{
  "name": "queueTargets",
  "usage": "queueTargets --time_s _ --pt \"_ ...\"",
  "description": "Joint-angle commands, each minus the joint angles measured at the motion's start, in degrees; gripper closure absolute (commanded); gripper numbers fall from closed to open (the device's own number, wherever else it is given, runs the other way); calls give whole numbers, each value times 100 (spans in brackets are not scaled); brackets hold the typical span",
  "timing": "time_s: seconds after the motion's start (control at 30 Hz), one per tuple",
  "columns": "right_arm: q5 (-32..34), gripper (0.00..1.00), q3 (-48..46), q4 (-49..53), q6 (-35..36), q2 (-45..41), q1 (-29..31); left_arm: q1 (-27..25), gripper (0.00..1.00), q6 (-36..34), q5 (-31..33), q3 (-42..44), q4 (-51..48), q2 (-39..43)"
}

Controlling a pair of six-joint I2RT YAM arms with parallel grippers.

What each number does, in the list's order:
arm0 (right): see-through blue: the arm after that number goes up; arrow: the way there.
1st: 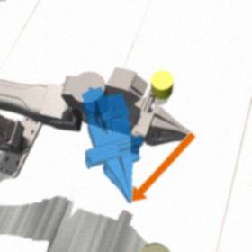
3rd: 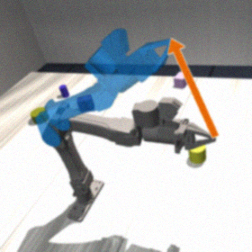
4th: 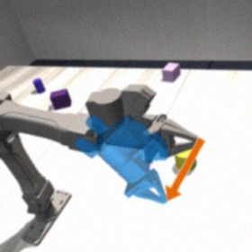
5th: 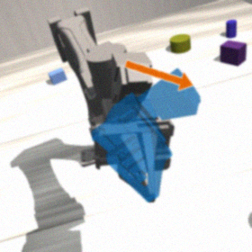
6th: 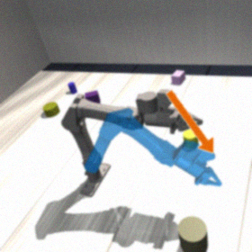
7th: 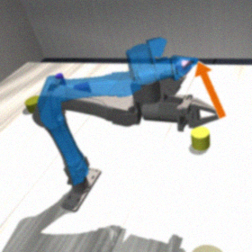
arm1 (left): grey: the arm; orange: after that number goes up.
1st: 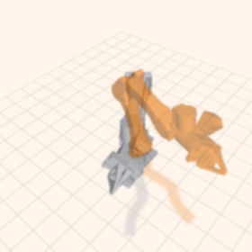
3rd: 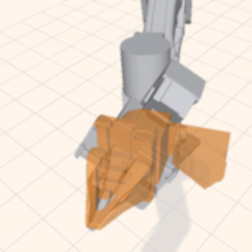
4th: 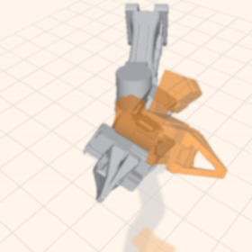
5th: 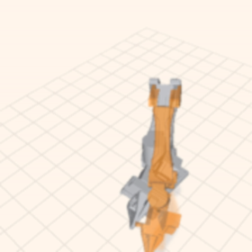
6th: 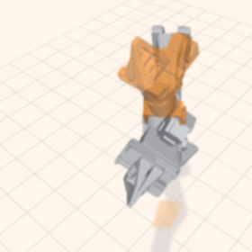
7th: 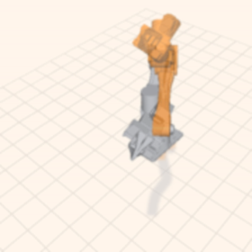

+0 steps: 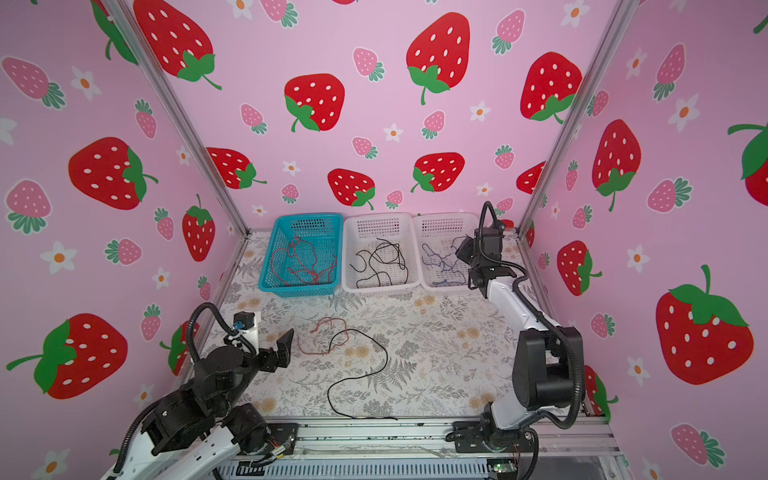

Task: Untangle the cables
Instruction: 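Open the right gripper to drop the blue cable into the basket, then lower the left gripper onto the red cable and grasp it while right returns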

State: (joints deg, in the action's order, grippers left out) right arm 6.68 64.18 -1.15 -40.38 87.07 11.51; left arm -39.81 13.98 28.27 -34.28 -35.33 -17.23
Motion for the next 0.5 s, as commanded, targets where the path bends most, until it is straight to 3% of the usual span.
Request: queueTargets --time_s 0.0,0.2,0.47 --pt "-266 36 -300 -293 -18 -644 189 46 1 77 -45 3 95 -73" --pt "-466 30 -1119 -280 553 -1662 938 96 1 660 -513 -438 -187 -747" --pt "-683 25 -2433 -188 1056 -2983 1780 96 2 2864 -1067 -595 -535 -1540"
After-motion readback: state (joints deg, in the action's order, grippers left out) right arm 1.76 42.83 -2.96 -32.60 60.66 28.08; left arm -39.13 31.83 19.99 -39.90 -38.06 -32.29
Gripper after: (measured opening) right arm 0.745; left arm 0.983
